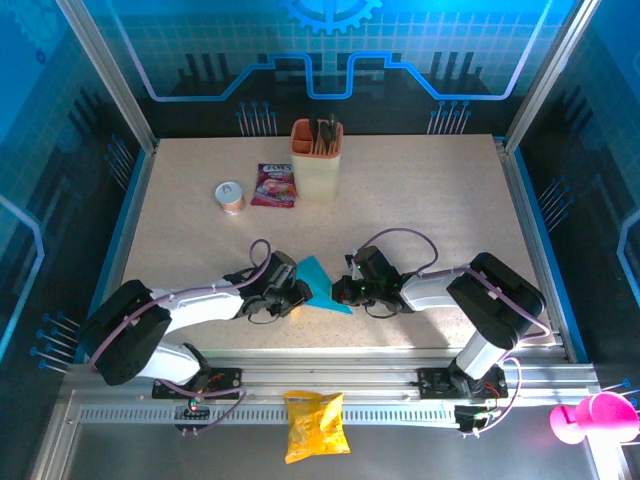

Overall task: Fold a paper plane with a square sheet of paper (pick it up from the middle)
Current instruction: Fourth fold the wing at the center of the table.

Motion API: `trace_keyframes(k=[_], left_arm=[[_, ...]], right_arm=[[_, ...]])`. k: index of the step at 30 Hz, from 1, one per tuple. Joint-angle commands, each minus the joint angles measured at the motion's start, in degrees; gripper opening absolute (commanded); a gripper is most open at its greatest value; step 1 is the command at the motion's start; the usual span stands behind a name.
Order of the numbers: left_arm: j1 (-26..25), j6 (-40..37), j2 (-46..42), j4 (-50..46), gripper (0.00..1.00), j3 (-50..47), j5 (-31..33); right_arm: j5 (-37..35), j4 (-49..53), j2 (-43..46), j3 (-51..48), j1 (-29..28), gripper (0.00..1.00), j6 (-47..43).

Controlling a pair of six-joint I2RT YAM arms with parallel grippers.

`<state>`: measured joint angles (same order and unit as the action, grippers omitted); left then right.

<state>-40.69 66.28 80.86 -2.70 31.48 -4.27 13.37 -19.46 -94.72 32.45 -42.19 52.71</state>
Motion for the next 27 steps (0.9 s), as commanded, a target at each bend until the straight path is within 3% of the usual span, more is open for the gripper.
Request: trace_keyframes(k=[1, 16, 27], left_arm=[[-0.3, -0.7, 1.8, -0.4, 0.4, 2.4, 0.7], [-0.2, -1.9, -0.3, -0.4, 0.4, 2.5, 1.8], [-0.2, -3.2, -1.4, 5.7, 0.41, 0.4, 2.2]], right_arm=[[-1.0, 4.3, -2.6, -2.0, 0.8, 0.0, 0.1], [-1.0, 4.5, -2.5, -1.9, 1.0, 0.0, 0.0], [-0.9, 4.3, -3.1, -1.9, 1.0, 0.0, 0.1]])
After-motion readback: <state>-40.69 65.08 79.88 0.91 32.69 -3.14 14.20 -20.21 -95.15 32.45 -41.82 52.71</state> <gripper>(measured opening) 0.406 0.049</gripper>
